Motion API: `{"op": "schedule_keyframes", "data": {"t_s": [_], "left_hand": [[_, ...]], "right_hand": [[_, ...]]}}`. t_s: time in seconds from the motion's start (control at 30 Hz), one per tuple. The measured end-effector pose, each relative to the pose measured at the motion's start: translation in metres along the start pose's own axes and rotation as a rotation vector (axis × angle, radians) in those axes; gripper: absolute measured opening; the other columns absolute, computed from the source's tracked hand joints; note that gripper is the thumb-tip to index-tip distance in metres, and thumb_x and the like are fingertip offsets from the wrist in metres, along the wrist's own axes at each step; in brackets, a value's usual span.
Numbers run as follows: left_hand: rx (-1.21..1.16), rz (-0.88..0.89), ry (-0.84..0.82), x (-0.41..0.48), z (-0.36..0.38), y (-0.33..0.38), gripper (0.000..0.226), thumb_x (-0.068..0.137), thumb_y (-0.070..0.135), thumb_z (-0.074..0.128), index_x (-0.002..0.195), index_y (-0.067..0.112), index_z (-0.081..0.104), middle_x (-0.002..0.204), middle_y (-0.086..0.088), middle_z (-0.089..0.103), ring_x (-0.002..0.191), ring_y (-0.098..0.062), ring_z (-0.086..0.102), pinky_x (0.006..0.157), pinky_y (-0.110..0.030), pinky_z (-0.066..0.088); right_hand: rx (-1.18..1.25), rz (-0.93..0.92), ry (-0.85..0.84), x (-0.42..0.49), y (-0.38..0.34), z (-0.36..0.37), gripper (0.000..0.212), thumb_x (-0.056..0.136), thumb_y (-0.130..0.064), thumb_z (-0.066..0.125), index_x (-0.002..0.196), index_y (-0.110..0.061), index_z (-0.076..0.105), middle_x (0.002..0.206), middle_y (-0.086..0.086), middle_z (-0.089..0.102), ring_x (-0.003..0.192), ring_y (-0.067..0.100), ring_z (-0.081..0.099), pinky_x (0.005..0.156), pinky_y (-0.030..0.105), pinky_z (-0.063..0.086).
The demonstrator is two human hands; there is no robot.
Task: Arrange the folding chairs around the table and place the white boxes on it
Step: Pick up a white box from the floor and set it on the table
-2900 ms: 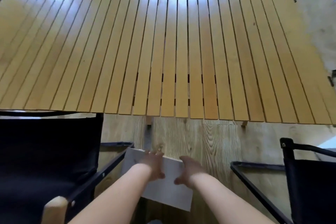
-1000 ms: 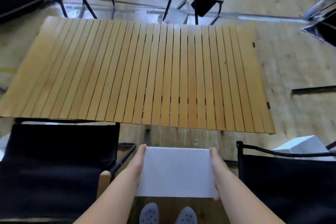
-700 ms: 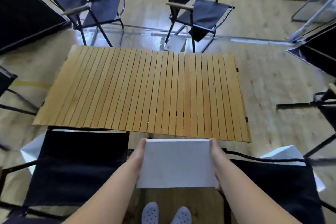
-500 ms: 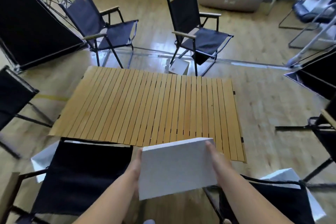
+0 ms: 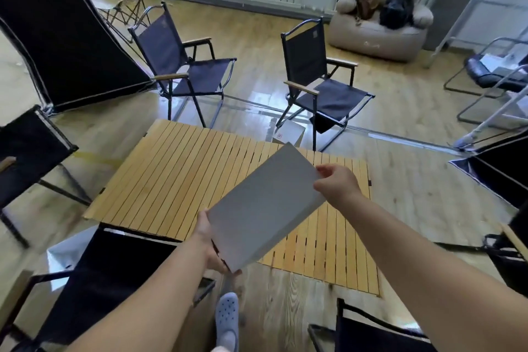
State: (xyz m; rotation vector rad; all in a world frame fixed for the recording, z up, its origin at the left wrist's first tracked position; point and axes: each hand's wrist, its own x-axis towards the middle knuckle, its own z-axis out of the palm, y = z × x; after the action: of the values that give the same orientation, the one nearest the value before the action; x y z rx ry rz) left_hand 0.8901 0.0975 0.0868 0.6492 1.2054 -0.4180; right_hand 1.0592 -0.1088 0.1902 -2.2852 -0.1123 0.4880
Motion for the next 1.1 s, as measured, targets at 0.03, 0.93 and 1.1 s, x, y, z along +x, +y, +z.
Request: {"op": "schedule_keyframes", "data": {"t_s": [0.03,0.93,1.1], "left_hand": [[-0.006,0.007,-0.016,0.008,-0.002,0.009,0.064,0.052,0.067,0.044,0.093,0.022,0.067,0.113,-0.008,0.065,0.106,-0.035,0.056,0.098,-0.053,0.031],[0.676,0.635,0.422,0.086,0.002,0.218,0.015,0.09,0.024,0.044,0.092,0.029,0.058,0.089,-0.004,0.065,0.071,-0.021,0.063,0.058,-0.041,0.057],[0.256,0.38,0.395,0.082,-0.003,0.237,0.015,0.093,-0.004,0.044,0.09,-0.005,0.058,0.093,-0.024,0.068,0.081,-0.038,0.071,0.068,-0.047,0.061]], "right_hand": [[-0.054,-0.072,-0.018,0.008,-0.012,0.001,0.048,0.076,0.001,0.057,0.121,-0.014,0.066,0.109,0.002,0.065,0.103,0.026,0.06,0.091,0.043,0.053],[-0.592,-0.535,0.027,0.292,-0.21,0.118,0.034,0.087,0.002,0.042,0.109,-0.008,0.065,0.113,0.016,0.064,0.108,0.038,0.057,0.084,0.037,0.047],[-0.513,-0.573,-0.232,0.261,-0.195,0.146,0.042,0.095,-0.036,0.055,0.131,-0.015,0.056,0.135,0.007,0.056,0.125,0.027,0.051,0.1,0.034,0.04]]}}
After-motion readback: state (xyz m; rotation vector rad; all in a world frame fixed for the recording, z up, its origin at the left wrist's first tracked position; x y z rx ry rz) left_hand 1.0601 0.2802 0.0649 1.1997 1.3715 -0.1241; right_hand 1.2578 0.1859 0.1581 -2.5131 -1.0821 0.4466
